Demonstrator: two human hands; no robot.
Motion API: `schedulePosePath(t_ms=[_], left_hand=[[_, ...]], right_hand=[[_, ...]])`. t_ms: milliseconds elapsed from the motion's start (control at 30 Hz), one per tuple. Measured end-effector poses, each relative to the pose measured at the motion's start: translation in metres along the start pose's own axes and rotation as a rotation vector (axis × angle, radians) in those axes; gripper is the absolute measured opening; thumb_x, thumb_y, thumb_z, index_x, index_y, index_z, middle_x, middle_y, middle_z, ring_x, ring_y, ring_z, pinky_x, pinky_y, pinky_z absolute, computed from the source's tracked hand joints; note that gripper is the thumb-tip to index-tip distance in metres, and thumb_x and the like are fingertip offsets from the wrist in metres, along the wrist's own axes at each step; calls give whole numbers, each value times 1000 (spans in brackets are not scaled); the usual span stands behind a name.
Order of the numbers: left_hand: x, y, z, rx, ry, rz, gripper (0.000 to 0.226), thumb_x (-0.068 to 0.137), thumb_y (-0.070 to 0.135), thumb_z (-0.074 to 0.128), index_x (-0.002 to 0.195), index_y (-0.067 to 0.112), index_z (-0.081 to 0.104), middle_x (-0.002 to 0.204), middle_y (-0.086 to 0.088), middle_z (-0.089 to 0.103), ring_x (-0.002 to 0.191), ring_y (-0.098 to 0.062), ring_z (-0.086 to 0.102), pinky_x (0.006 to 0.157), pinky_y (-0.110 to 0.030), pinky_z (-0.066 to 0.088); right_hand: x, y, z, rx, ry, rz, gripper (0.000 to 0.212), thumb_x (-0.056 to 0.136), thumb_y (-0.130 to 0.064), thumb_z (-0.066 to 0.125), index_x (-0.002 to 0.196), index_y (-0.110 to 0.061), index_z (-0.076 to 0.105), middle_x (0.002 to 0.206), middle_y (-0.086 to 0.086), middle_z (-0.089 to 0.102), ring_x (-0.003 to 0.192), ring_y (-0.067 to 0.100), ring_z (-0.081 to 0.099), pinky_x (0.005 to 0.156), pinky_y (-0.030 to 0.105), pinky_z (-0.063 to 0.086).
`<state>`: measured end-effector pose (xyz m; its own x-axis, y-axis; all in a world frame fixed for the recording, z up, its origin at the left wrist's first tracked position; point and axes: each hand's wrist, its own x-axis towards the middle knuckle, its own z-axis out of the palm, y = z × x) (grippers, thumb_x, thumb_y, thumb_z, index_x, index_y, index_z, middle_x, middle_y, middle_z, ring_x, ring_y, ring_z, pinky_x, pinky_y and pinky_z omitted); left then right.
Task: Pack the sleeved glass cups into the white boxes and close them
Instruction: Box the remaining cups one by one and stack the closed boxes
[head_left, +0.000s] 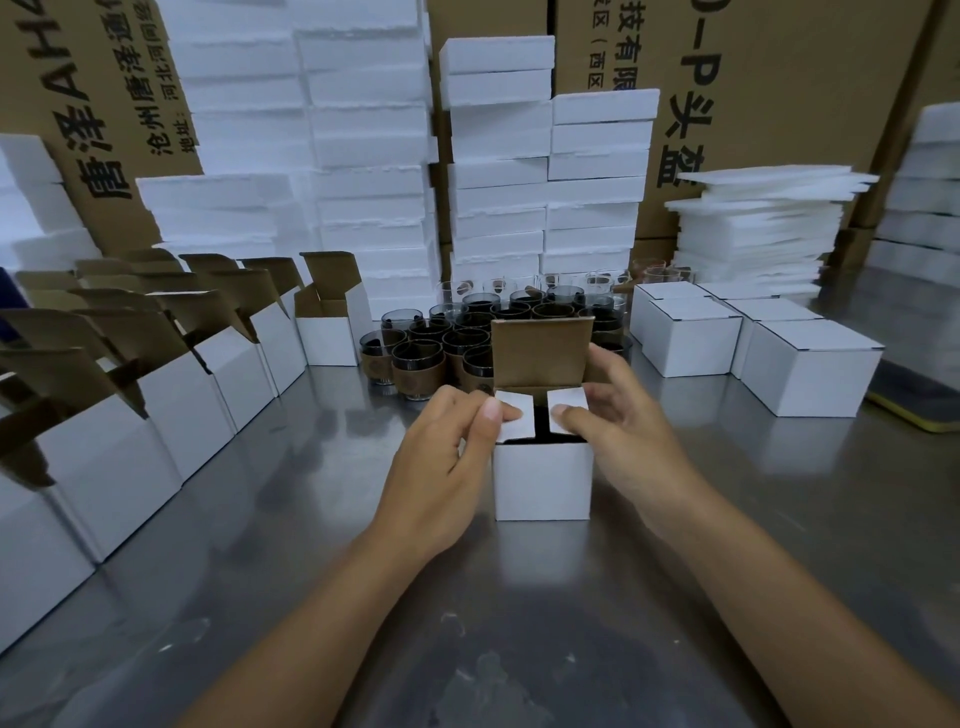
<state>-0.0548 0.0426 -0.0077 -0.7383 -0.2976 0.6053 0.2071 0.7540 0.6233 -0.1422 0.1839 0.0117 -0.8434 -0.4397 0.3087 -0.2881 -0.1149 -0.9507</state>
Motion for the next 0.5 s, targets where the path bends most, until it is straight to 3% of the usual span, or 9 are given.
schedulePosePath(t_ms=[100,200,267,367,433,500], left_hand=[[2,2,0,-64,-25,-14,15,96,38,46,92,41,60,93,10,56,88,1,53,70,-7,39],[2,5,2,-230,-29,-101,14,93,32,51,102,43,47,95,6,61,85,0,56,69,-9,43],[1,5,2,-300,-30,-154,25,94,30,50,107,48,37,95,2,59,86,1,57,69,-6,43],[2,3,0,-291,-92,-153,29,99,24,43,106,52,43,105,11,56,93,6,54,73,-4,41],[3,3,0,-296,-108,-178,26,100,28,38,101,52,48,110,15,53,96,9,51,74,-5,39],[3,4,-2,-331,-91,-200,24,99,40,30,97,47,53,107,20,56,96,13,52,75,-4,38]], right_hand=[[0,3,-1,-6,10,-34,31,84,-4,65,95,-33,59,92,-8,64,89,6,61,68,11,44],[1,3,-2,7,9,-50,23,82,-4,68,85,-26,62,90,-9,67,87,3,63,68,11,45],[0,3,-2,-10,37,-45,22,87,-5,63,84,-26,64,92,-8,67,89,5,62,68,12,46],[1,-1,-1,-9,94,12,33,95,-8,44,79,-25,67,88,-10,66,93,12,61,81,26,49],[0,-5,-1,-6,105,38,32,95,-18,42,76,-22,68,88,-11,66,96,10,59,89,27,45],[-3,-5,-1,-70,48,-11,34,95,-43,44,81,-20,65,91,-9,63,91,0,56,85,15,40]])
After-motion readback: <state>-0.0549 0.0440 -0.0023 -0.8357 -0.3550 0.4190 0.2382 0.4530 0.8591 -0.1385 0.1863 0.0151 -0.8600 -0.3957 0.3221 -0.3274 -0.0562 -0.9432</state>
